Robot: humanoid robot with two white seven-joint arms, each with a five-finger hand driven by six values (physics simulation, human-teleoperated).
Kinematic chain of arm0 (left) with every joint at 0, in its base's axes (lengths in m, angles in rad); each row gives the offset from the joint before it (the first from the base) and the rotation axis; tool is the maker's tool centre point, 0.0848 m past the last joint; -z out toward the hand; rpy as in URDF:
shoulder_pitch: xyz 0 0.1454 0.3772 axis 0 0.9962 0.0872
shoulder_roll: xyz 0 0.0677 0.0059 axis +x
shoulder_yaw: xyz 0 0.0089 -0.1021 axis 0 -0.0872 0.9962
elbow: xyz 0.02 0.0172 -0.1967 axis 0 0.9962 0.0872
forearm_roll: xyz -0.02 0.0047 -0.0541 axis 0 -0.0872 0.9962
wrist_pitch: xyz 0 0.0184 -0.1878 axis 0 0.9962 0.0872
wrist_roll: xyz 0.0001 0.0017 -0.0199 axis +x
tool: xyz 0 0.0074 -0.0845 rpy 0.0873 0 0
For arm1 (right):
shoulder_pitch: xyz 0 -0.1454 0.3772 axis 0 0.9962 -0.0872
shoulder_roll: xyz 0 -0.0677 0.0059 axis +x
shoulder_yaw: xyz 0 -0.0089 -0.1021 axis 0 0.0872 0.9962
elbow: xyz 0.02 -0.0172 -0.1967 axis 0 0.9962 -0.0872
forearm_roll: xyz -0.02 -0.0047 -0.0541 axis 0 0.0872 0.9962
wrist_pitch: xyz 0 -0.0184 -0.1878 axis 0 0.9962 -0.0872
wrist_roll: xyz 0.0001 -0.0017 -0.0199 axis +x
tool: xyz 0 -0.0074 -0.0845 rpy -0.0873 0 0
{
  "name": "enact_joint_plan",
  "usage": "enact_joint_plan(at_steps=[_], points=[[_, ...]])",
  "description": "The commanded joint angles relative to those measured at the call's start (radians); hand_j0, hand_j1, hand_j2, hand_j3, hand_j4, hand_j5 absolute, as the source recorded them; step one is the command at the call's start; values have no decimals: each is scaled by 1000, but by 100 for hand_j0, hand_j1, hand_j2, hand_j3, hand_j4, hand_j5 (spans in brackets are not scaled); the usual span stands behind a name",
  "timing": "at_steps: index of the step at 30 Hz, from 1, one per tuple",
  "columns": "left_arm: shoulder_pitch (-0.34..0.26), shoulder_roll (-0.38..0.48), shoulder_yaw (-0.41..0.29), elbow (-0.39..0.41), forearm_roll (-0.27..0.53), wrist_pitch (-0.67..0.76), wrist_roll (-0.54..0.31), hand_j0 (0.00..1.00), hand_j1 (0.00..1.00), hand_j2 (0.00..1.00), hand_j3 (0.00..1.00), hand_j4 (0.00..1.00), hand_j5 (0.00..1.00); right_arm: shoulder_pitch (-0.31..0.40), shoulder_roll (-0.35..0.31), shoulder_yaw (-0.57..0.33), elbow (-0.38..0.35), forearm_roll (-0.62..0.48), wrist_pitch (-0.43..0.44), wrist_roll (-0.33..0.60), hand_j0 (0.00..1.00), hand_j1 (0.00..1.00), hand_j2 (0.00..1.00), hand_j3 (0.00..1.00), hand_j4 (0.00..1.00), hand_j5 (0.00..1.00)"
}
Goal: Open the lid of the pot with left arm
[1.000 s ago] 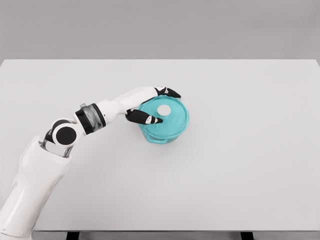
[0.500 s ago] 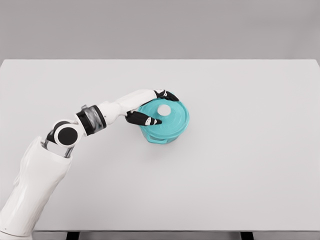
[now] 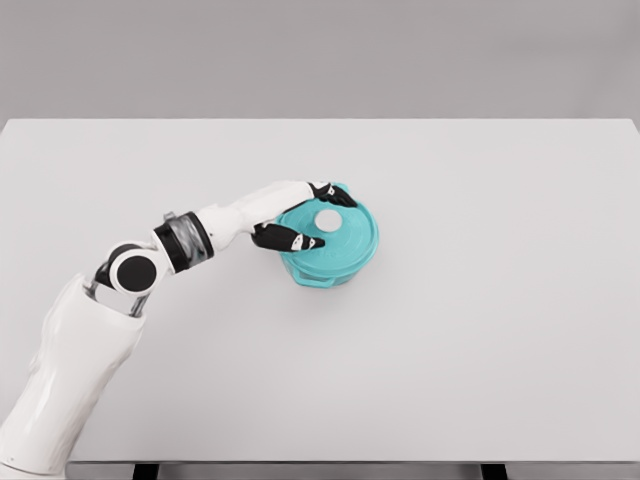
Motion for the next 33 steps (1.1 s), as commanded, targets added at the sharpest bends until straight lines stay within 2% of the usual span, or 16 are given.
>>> enact_joint_plan(at_steps=[1, 21, 33], points=[[0, -2, 0, 0, 6, 1, 0, 69, 69, 69, 69, 69, 69, 0, 0, 0, 0, 0, 0, 0, 100, 100, 100, 100, 100, 100], [2, -18, 2, 23, 4, -1, 0, 69, 69, 69, 69, 69, 69, 0, 0, 0, 0, 0, 0, 0, 100, 100, 100, 100, 100, 100], [5, -21, 5, 24, 7, -2, 0, 52, 52, 52, 52, 52, 52, 0, 0, 0, 0, 0, 0, 0, 100, 100, 100, 100, 100, 100]])
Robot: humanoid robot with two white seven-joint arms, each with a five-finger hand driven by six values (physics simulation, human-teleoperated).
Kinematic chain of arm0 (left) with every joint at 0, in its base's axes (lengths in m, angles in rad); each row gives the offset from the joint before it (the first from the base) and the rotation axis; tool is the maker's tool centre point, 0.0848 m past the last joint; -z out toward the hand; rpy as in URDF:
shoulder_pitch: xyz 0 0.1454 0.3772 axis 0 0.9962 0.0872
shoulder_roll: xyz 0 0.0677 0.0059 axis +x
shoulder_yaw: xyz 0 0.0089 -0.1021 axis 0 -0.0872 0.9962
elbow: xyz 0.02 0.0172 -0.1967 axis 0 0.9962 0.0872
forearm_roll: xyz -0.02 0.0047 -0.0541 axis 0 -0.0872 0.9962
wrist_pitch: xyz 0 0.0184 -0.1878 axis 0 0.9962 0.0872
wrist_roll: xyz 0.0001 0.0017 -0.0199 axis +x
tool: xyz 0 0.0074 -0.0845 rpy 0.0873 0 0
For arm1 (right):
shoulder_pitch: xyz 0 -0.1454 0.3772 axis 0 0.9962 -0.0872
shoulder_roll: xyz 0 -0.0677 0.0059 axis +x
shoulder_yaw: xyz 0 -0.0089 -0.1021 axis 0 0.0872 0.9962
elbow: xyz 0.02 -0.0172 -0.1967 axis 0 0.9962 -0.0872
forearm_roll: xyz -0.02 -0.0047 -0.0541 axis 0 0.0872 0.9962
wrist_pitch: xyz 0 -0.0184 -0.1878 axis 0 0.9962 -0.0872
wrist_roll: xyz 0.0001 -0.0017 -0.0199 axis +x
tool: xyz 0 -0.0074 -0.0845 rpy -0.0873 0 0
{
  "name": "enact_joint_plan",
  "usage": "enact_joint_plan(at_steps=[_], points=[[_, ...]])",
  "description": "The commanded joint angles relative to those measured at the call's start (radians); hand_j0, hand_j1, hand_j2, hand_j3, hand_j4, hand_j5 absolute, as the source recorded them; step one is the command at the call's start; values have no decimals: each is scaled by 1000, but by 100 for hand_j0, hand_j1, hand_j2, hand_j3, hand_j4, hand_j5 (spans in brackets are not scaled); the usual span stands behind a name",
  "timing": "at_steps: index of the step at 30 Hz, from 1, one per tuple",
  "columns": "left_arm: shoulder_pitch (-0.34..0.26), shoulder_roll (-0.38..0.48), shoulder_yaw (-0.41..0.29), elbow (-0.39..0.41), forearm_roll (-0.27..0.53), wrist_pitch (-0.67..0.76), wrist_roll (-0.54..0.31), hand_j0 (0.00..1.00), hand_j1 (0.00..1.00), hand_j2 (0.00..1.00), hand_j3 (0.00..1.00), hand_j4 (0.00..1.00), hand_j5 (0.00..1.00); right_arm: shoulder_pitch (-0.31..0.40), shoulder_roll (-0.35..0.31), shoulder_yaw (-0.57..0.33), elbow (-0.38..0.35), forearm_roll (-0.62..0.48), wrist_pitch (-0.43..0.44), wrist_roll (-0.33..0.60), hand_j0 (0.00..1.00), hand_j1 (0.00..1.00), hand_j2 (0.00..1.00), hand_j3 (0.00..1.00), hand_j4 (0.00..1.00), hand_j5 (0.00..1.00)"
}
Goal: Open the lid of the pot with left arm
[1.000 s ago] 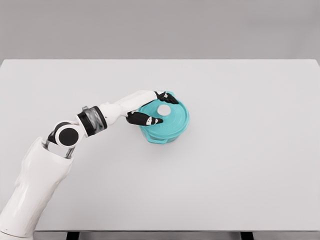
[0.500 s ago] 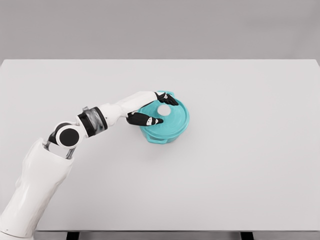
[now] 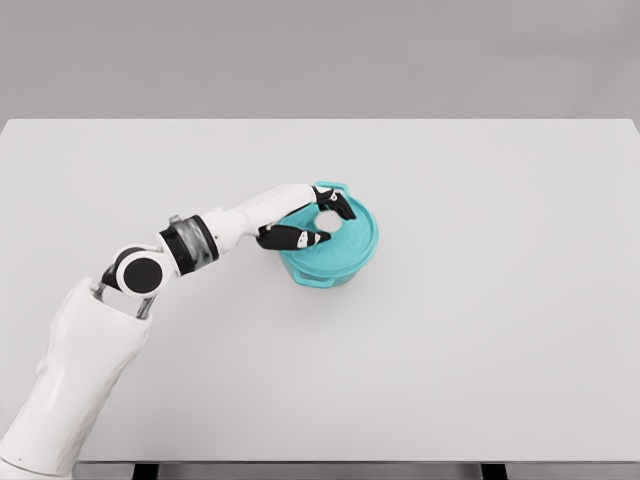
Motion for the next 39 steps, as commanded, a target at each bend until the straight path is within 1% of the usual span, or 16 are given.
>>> enact_joint_plan(at_steps=[1, 6, 18, 20, 22, 24, 38, 39], points=[[0, 0, 2, 0, 6, 1, 0, 51, 51, 51, 51, 51, 51, 0, 0, 0, 0, 0, 0, 0, 100, 100, 100, 100, 100, 100], [2, 0, 3, -2, 8, 1, 0, 49, 49, 49, 49, 49, 49, 0, 0, 0, 0, 0, 0, 0, 100, 100, 100, 100, 100, 100], [-5, 4, 8, -16, 19, 2, 0, 49, 49, 49, 49, 49, 49, 0, 0, 0, 0, 0, 0, 0, 100, 100, 100, 100, 100, 100], [-3, 9, 9, -31, 19, 2, 0, 49, 49, 49, 49, 49, 49, 0, 0, 0, 0, 0, 0, 0, 100, 100, 100, 100, 100, 100], [-3, 9, 26, -31, 19, 2, 0, 49, 49, 49, 49, 49, 49, 0, 0, 0, 0, 0, 0, 0, 100, 100, 100, 100, 100, 100], [-3, 12, 28, -31, 19, 2, 0, 49, 49, 49, 49, 49, 49, 0, 0, 0, 0, 0, 0, 0, 100, 100, 100, 100, 100, 100], [2, 27, 97, -34, 19, 2, 0, 49, 49, 49, 49, 49, 49, 0, 0, 0, 0, 0, 0, 0, 100, 100, 100, 100, 100, 100], [12, 29, 114, -34, 19, 2, 0, 49, 49, 49, 49, 49, 49, 0, 0, 0, 0, 0, 0, 0, 100, 100, 100, 100, 100, 100]])
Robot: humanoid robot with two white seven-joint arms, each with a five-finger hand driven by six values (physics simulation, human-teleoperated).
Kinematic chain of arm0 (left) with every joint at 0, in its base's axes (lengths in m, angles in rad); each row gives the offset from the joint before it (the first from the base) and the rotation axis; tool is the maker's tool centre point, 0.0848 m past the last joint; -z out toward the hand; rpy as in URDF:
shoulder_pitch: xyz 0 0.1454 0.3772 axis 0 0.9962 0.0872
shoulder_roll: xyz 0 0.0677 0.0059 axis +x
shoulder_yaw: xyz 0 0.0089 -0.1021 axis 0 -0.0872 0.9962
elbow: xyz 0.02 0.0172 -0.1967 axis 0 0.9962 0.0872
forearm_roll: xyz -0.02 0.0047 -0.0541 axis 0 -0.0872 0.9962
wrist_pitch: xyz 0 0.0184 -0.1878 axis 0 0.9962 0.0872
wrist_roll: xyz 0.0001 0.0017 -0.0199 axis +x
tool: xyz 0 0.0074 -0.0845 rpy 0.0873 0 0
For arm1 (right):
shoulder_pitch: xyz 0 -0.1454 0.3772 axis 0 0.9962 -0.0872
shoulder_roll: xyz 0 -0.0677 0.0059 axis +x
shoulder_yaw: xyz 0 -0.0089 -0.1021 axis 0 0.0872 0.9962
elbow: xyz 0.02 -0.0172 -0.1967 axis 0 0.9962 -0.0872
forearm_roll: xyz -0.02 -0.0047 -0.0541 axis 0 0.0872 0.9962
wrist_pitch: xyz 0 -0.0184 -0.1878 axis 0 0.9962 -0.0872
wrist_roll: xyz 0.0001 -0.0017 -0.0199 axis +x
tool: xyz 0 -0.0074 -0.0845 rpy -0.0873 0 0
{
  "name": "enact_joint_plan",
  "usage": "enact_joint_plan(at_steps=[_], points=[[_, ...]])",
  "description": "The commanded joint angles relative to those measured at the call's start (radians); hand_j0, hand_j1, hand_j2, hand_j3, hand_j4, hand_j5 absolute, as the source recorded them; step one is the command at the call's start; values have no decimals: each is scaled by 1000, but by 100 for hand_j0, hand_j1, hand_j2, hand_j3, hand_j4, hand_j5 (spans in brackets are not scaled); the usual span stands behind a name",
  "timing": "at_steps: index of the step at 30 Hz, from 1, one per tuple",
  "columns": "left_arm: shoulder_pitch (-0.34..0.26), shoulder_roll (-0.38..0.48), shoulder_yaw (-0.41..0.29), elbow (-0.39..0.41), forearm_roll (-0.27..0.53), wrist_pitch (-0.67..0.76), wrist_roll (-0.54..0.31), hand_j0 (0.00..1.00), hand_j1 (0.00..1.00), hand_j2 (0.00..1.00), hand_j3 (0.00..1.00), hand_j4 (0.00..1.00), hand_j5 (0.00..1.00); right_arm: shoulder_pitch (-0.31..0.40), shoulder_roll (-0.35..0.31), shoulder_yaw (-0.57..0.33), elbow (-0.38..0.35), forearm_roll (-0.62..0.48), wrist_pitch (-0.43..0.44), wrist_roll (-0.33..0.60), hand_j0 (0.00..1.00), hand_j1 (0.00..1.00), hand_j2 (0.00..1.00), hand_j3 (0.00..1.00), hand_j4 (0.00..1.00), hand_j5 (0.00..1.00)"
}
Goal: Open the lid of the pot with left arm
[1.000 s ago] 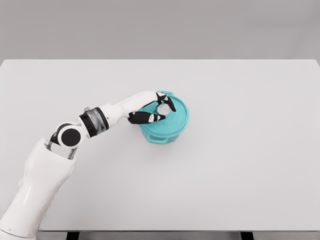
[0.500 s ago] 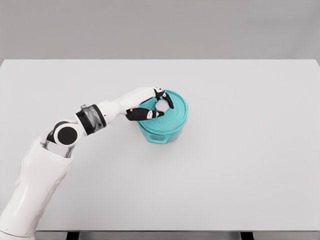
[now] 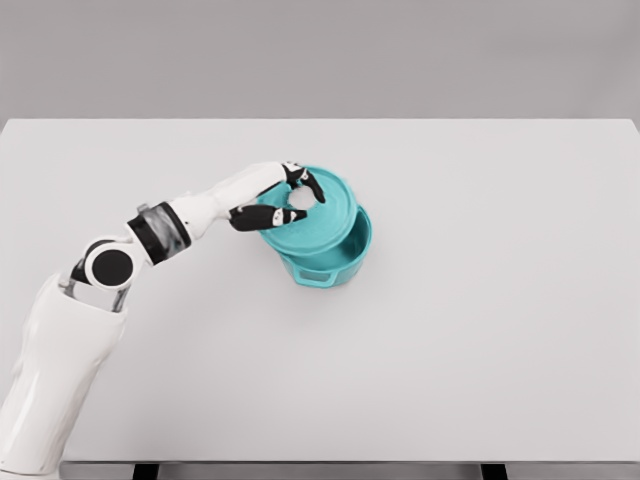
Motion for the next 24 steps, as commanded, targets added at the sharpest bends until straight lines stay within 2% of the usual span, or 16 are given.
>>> enact_joint_plan(at_steps=[1, 24], points=[[2, 3, 26, -2, 7, 1, 0, 49, 49, 49, 49, 49, 49, 0, 0, 0, 0, 0, 0, 0, 100, 100, 100, 100, 100, 100], [34, 38, 173, 9, 7, -2, 0, 50, 50, 50, 50, 50, 50, 0, 0, 0, 0, 0, 0, 0, 100, 100, 100, 100, 100, 100]])
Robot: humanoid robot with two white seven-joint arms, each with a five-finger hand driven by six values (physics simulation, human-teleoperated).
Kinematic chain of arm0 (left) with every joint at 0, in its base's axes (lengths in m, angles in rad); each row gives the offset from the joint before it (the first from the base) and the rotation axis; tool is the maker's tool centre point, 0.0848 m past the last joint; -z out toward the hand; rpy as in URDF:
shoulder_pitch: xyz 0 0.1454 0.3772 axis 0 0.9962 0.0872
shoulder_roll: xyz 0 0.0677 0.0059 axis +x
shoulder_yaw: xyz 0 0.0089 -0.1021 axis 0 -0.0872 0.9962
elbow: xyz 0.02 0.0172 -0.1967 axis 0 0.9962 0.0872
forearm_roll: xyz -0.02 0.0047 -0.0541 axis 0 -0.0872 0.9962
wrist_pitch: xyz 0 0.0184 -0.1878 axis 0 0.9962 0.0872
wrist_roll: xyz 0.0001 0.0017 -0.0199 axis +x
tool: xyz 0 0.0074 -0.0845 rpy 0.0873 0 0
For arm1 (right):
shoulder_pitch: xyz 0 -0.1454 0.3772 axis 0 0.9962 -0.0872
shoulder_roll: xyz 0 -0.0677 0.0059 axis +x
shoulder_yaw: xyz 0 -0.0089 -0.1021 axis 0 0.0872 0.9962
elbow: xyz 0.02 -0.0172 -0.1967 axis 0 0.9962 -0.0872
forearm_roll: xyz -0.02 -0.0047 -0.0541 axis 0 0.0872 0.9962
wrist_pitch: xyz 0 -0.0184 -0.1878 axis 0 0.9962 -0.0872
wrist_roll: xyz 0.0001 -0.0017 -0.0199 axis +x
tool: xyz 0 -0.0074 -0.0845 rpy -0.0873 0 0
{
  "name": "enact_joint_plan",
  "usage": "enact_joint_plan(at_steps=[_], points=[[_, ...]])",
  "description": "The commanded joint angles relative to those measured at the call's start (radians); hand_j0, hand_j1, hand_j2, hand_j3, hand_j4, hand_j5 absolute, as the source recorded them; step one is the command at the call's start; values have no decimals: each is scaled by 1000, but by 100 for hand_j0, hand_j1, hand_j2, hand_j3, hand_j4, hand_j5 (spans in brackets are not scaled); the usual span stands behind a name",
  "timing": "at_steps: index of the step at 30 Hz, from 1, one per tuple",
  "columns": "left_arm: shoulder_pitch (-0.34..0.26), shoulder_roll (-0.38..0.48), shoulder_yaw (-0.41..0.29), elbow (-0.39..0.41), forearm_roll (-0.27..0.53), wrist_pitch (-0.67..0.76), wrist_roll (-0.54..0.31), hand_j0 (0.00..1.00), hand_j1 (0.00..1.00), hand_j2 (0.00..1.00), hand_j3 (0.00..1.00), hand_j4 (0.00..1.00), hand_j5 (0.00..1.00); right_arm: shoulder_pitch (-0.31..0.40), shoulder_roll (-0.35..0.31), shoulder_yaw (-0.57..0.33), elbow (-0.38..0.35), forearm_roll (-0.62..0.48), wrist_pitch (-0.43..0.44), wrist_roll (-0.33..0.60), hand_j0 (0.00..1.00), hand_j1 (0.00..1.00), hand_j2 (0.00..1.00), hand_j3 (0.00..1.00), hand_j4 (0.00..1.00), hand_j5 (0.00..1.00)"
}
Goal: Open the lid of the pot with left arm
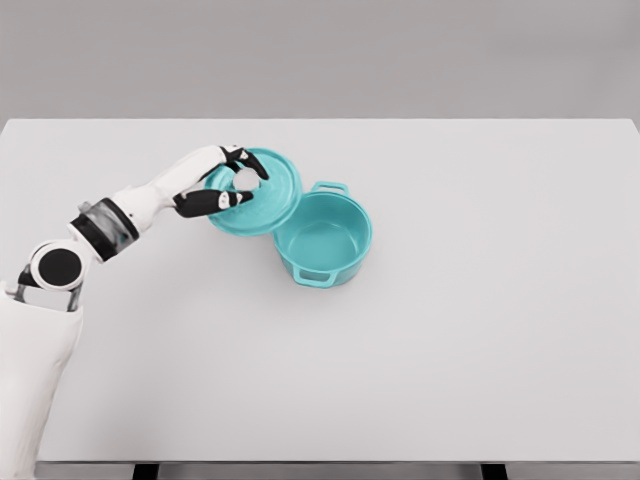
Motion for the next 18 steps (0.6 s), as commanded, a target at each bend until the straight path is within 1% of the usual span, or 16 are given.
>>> enact_joint_plan(at_steps=[1, 5, 7, 12, 14, 18], points=[[0, 1, 22, 1, 5, 2, 0, 50, 50, 50, 50, 50, 50, 0, 0, 0, 0, 0, 0, 0, 100, 100, 100, 100, 100, 100], [2, 17, 35, 6, 3, 2, 0, 50, 50, 50, 50, 50, 50, 0, 0, 0, 0, 0, 0, 0, 100, 100, 100, 100, 100, 100], [2, 17, 55, 11, 3, 3, 0, 50, 50, 50, 50, 50, 50, 0, 0, 0, 0, 0, 0, 0, 100, 100, 100, 100, 100, 100], [0, 23, 74, 47, 3, 3, 0, 50, 50, 50, 50, 50, 50, 0, 0, 0, 0, 0, 0, 0, 100, 100, 100, 100, 100, 100], [0, 32, 81, 51, 3, 3, 0, 50, 50, 50, 50, 50, 50, 0, 0, 0, 0, 0, 0, 0, 100, 100, 100, 100, 100, 100], [0, 40, 91, 57, 3, 3, 0, 53, 53, 53, 53, 53, 53, 0, 0, 0, 0, 0, 0, 0, 100, 100, 100, 100, 100, 100]])
